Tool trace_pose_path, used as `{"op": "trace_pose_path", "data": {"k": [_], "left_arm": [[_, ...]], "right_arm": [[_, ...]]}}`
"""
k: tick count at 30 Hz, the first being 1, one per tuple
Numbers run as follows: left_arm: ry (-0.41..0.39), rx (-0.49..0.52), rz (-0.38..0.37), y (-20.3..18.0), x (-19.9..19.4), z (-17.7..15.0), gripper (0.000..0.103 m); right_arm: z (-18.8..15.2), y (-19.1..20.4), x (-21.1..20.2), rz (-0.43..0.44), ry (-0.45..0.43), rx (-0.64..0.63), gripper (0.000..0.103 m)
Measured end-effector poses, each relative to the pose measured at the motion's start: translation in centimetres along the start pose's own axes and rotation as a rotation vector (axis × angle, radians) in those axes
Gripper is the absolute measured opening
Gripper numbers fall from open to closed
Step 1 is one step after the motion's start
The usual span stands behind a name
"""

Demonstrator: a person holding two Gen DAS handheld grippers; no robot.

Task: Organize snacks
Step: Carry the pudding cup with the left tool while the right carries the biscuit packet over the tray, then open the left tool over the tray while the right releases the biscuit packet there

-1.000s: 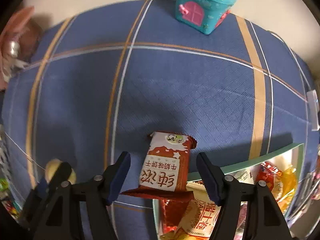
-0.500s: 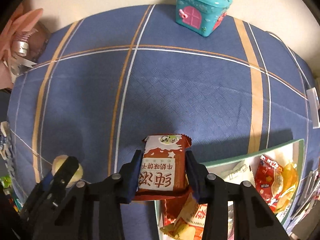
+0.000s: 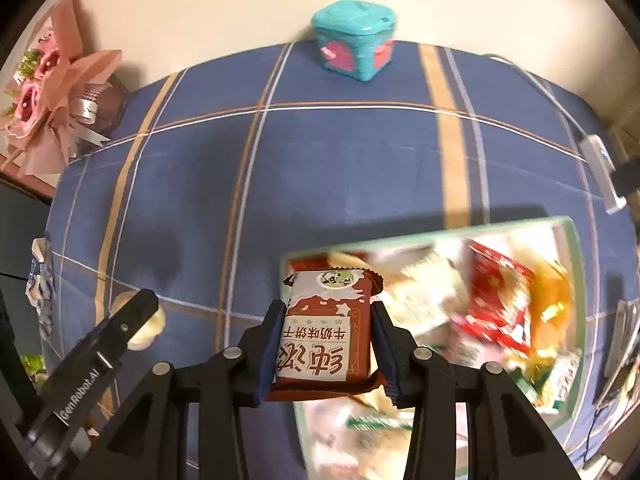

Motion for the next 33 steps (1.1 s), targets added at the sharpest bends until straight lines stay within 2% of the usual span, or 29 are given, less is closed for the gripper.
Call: {"op": "trace_pose_path", "data": {"k": [3,7,10,12,17,24,30,33], "left_arm": [[0.002,0.072,-0.006,-2.2,-0.6,-2.0,0.038],[0.032,0.18,-0.053,-5.8,-0.4,-4.9,0.039],[0.062,0.247,-0.048,-8.0,0.6,-6.8,0.039],[0.088,0.267,-0.05,-8.8,1.4,-7.5,0.039],[0.132,0.301,-0.04,-10.2,3.0,-8.5,0.039],[0.182,0.34,-0.012,-11.7,5.2,-9.4,0.039],[0.202,0.323,-0.003,-11.9,6.4,-9.5,0.039],[0.208,0.302,-0.023,-11.5,6.3,-9.3,0.045]], "right_arm": [[-1.4,-1.5,-0.5,0.003,-0.026,0.03,0.045],[-3.6,-3.3,-0.7,0.008,-0.076,0.077,0.045],[-5.3,-5.3,-0.4,-0.015,-0.1,0.126,0.045],[-6.0,-6.2,0.1,0.008,-0.105,0.157,0.045],[-7.9,-8.3,1.6,0.035,-0.097,0.205,0.044],[-8.2,-10.1,1.2,0.061,-0.106,0.241,0.044],[-8.3,-10.6,1.1,0.071,-0.103,0.25,0.046],[-8.3,-10.7,1.2,0.063,-0.101,0.247,0.049]]}}
Point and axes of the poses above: each gripper's, at about its wrist camera, not at the fingertips, and x roughly the way its jaws point, y to its left, z to its top, the point moved 4 cm from there along x, roughly the way its jaws point, and after that the axes turned 11 degrees about y, right-handed, at the moved point
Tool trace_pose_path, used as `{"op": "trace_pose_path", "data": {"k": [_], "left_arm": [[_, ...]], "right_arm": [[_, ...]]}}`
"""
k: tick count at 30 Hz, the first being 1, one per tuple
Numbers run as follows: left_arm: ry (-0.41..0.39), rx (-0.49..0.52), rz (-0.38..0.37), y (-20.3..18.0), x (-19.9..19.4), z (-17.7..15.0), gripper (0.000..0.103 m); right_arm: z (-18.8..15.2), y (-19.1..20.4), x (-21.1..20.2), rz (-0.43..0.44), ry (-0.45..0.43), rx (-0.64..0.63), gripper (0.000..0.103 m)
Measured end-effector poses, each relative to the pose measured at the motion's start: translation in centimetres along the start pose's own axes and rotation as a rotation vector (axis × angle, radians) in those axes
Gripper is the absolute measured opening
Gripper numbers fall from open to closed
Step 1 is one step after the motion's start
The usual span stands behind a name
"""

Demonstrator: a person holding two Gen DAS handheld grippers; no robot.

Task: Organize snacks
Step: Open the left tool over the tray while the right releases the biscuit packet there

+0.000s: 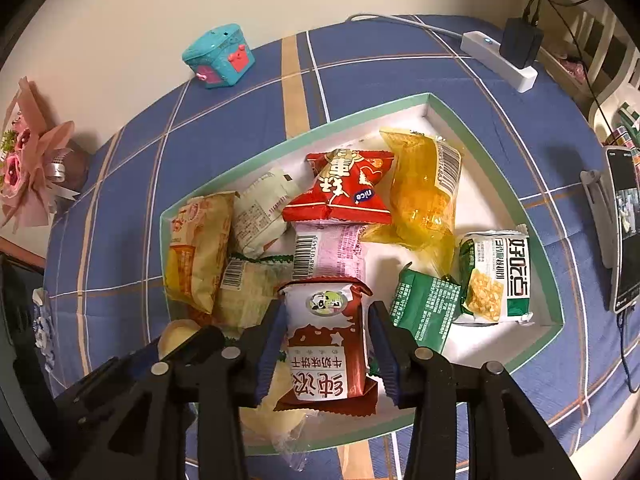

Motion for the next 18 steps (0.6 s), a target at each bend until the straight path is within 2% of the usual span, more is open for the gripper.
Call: {"op": "trace_pose_path", "data": {"k": [4,9,12,18], "left_arm": [[-0.005,-0.029,-0.016,1.1,-0.8,-0.2,0.06],[-0.027,-0.05,-0.061,1.6,-2.1,-0.5,0.062],[-0.043,-0.068,-0.055,2.3,-3.0,-1.0,0.064],[-0.091,-0.117,0.02,4.4,-4.6,-2.3,0.071]], "right_arm": [[-0.2,-0.3,-0.3,-0.006,-0.003,0.01,0.052],[-0.6,-0.2,-0.7,0.003,-0.013,0.005,0.054],[-1.1,-0.1,-1.1,0.004,-0.019,0.002,0.054],[-2.0,0.5,-1.3,-0.003,-0.023,-0.011,0.061]]}}
Point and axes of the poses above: each gripper's, at about its wrist camera, not at the fingertips, and x roughly the way its jaws point, y to its left, z to its top, the point moved 4 cm from there along x, roughly the way its jaws point, and after that the axes turned 11 degrees about y, right-handed, at the moved point
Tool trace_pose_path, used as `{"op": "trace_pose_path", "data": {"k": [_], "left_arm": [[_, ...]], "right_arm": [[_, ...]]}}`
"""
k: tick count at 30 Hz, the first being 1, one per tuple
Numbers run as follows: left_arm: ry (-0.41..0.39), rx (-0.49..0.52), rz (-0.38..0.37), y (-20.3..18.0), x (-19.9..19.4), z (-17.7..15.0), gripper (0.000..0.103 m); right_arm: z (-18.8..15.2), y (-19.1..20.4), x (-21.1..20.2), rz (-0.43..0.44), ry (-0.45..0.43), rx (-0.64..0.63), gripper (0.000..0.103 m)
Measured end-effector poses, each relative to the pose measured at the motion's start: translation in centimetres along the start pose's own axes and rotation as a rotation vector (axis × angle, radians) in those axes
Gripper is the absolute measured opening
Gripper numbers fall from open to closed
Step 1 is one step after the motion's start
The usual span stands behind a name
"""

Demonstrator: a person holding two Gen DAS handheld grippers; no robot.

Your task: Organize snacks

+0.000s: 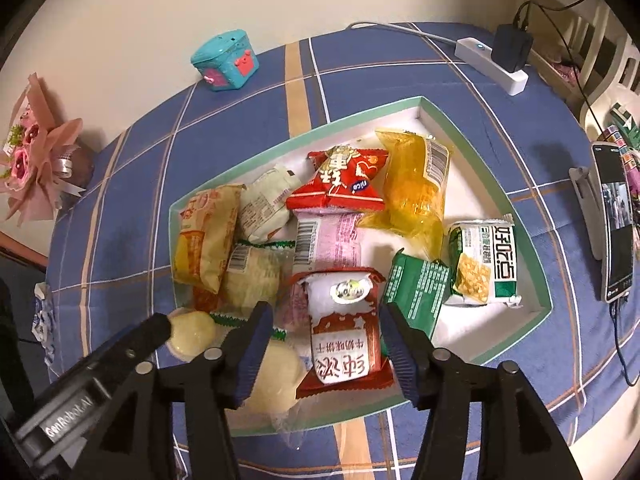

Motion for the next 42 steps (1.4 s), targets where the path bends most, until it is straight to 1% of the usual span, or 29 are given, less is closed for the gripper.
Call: {"op": "trace_pose_path", "data": {"k": [1,2,3,4,7,9,10,14,16,17,19,22,27,31,34,36,42], "left_arm": [[-0.003,-0.006,0.011,0.4,-0.1,-0.1,0.072],[-0.009,-0.014,0.032,0.8,-0.3,-0.2,0.075],[-0.017,-0.019,0.067,1.3,-0.5,-0.5,0.081],[-0.024,-0.02,0.09,1.5,-0.6,-0.5,0.084],[-0.045,-0.016,0.164,2.5,-1.0,-1.1,0.085],[-0.059,-0.013,0.209,3.2,-1.3,-1.5,0.092],[-0.065,-0.013,0.223,3.4,-1.5,-1.6,0.094],[-0.097,0.001,0.28,4.0,-2.2,-2.4,0.096],[-0.109,0.013,0.298,4.2,-2.6,-2.9,0.1],[-0.113,0.018,0.305,4.2,-2.7,-3.2,0.101],[-0.118,0.022,0.312,4.4,-2.7,-3.6,0.102],[-0.118,0.025,0.325,4.5,-3.1,-4.1,0.102],[-0.112,0.038,0.348,4.5,-3.1,-5.0,0.103],[-0.11,0.04,0.329,4.5,-3.4,-5.9,0.102],[-0.123,0.043,0.339,4.3,-3.8,-6.3,0.102],[-0.135,0.038,0.352,4.3,-4.2,-6.6,0.102],[-0.139,0.009,0.342,4.8,-4.7,-6.9,0.102]], "right_arm": [[-0.2,0.1,0.1,-0.002,0.002,-0.003,0.061],[-0.3,0.2,0.1,-0.004,0.003,-0.005,0.061],[-0.6,0.3,0.2,-0.007,0.003,-0.009,0.064],[-0.8,0.5,0.2,-0.012,0.003,-0.013,0.07],[-1.4,1.2,0.5,-0.03,0.002,-0.033,0.079],[-1.9,1.7,0.7,-0.04,0.001,-0.05,0.083],[-2.3,1.9,0.7,-0.044,0.003,-0.06,0.084],[-3.4,2.8,0.6,-0.056,-0.002,-0.093,0.087],[-4.1,3.2,0.4,-0.068,-0.013,-0.109,0.092],[-4.3,3.3,0.3,-0.072,-0.018,-0.115,0.093],[-4.8,3.5,0.2,-0.076,-0.028,-0.123,0.1],[-5.7,3.5,0.0,-0.076,-0.042,-0.128,0.103],[-6.6,3.0,-0.5,-0.087,-0.058,-0.125,0.103],[-7.3,2.6,-0.9,-0.088,-0.074,-0.123,0.103],[-7.7,2.5,-1.4,-0.089,-0.088,-0.122,0.103],[-7.9,2.4,-1.7,-0.088,-0.098,-0.122,0.103],[-8.1,2.3,-2.2,-0.091,-0.115,-0.125,0.103]]}}
Point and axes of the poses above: each gripper's, at about its wrist camera, not at the fingertips, and x roughly the way its jaws point, y to its left, z to its top, the point moved 4 cm from there along x, roughly the way its jaws point, and after that the axes turned 11 degrees about y, right-handed, at the moved point
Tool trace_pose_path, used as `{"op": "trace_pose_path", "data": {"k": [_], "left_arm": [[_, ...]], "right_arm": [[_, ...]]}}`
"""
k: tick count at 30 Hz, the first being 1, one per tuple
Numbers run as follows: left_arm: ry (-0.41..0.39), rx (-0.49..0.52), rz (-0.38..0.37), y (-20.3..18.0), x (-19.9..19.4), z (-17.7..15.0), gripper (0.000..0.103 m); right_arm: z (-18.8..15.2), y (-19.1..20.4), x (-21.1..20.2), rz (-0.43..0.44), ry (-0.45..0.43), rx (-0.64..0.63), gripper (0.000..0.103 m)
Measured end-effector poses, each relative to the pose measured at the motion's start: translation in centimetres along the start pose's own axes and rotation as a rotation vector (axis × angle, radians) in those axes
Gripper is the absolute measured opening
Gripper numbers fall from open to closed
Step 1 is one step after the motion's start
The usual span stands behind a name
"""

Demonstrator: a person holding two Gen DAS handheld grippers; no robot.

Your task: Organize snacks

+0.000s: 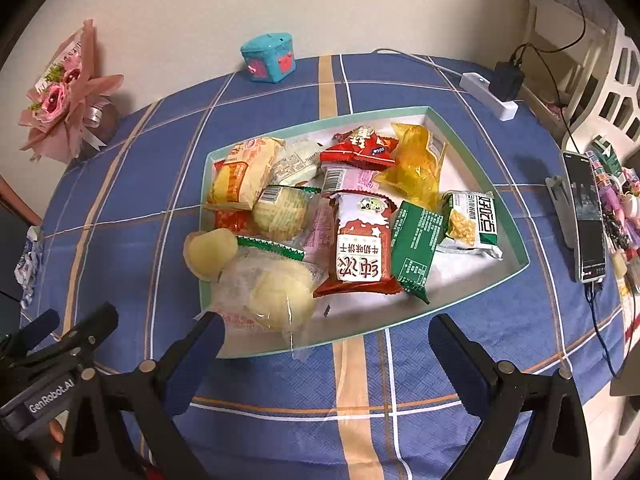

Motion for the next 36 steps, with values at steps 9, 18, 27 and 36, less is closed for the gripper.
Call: {"op": "trace_pose_path", "data": {"k": [9,18,27,36], "left_arm": [[-0.01,-0.002,0.1,0.02,-0.38,-0.04,0.102],[-0.021,0.015,0.09,-0.35,-0.7,0.0,0.102],[-0.002,0.008,0.1,-0.33,-0.25,0.06,0.102],[0.017,-0.004,0.105,-0.15,0.13,0.02,0.102]], "right_arm": [[0.33,-0.15,-0.35,-0.019,-0.016,-0.003,0.103],[0.55,0.16,-0.77,-0.037,-0.031,-0.02,0.103],[0.61,0.27,-0.81,-0.045,-0.032,-0.027,0.103],[0.64,0.22,-0.87,-0.045,-0.034,-0.023,0.103]]}}
Point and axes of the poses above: each gripper's, at about its wrist camera, not at the fingertips, and x roughly the way its jaws point, y to its left, z to its top, the point moved 4 cm from there along x, roughly the way its jaws point, and after that the axes turned 11 degrees about y, right-handed, at the moved point
